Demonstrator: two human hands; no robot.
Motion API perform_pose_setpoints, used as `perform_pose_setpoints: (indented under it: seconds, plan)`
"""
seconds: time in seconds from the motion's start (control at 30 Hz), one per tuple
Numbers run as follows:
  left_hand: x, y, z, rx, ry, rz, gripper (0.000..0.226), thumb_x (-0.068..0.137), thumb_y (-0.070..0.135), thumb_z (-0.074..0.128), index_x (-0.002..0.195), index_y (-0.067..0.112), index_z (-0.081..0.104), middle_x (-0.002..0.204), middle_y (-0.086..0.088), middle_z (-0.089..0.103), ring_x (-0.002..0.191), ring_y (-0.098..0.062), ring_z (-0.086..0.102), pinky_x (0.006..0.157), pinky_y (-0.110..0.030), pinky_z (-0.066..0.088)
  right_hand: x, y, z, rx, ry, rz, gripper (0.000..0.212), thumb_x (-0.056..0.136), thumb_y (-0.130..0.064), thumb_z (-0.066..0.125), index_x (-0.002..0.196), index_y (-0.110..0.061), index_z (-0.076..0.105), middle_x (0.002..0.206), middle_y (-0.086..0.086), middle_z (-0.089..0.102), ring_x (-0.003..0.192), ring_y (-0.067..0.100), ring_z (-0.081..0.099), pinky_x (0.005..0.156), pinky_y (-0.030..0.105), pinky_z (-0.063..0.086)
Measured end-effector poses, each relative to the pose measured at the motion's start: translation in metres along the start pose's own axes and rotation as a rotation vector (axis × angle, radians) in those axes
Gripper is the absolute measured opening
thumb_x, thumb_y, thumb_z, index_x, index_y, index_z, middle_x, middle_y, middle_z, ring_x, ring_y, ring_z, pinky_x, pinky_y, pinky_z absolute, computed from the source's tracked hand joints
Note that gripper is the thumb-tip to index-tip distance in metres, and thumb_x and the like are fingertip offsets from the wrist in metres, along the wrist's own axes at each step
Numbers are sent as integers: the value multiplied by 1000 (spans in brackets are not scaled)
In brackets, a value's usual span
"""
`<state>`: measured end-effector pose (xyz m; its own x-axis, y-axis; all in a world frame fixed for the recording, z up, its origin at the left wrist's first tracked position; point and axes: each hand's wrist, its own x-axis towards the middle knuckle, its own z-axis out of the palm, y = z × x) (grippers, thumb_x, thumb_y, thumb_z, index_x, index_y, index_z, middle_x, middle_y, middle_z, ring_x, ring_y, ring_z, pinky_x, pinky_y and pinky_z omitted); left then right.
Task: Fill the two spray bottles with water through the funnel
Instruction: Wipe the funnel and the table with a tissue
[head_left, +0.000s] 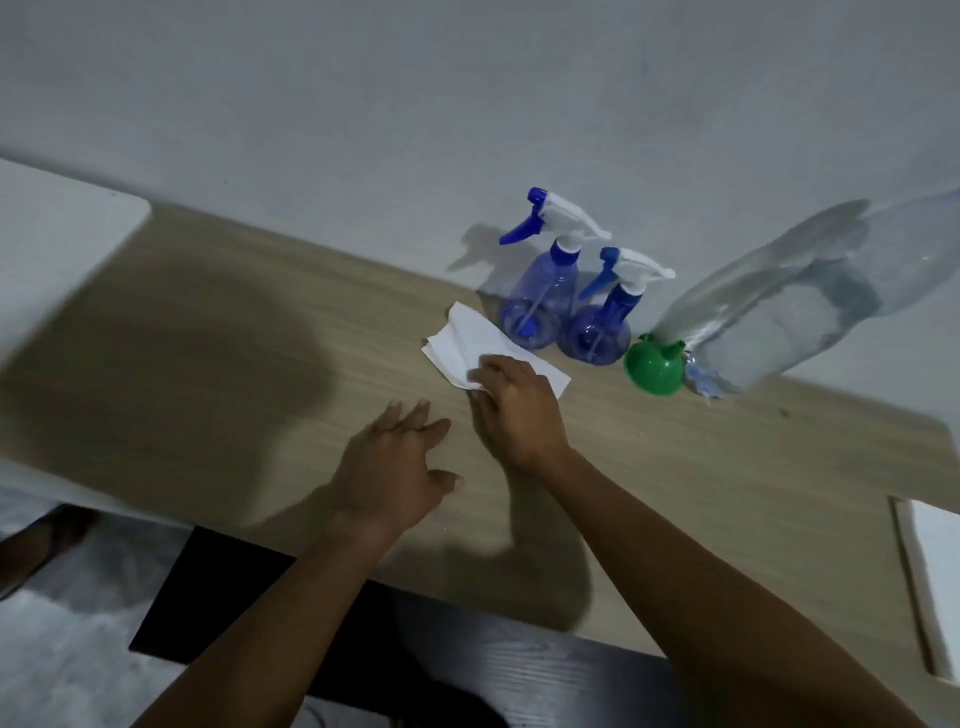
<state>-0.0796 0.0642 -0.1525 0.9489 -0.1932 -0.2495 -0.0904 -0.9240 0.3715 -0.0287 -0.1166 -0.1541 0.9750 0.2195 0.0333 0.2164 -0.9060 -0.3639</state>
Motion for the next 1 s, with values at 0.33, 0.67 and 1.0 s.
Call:
perform_pose_setpoints:
  seconds: [0.33, 0.67, 1.0]
  plan:
    - [0, 0, -3, 1, -17, 9, 79, 81, 67, 62, 150, 39, 36, 166, 10, 17, 155, -22, 8, 121, -46, 17, 17, 10, 21, -9, -152, 20, 54, 111, -36, 23, 161, -17, 25, 170, 3, 19, 158, 25, 12, 127, 42, 8]
    - [-2, 1, -5, -29, -27, -11, 86, 82, 62, 66, 154, 30, 32, 166, 9, 17, 155, -21, 5, 122, -45, 13, -6, 9, 22, 15, -175, -65, 54, 111, -36, 24, 162, -18, 21, 170, 1, 18, 158, 21, 10, 128, 41, 5]
    - [-9, 2, -14, -158, -58, -8, 90, 82, 57, 70, 155, 22, 31, 165, 8, 22, 155, -23, 7, 124, -45, 15, -39, 4, 9, 51, -13, -89, 43, 99, -16, 53, 141, -16, 59, 146, 10, 59, 135, 31, 55, 109, 44, 46]
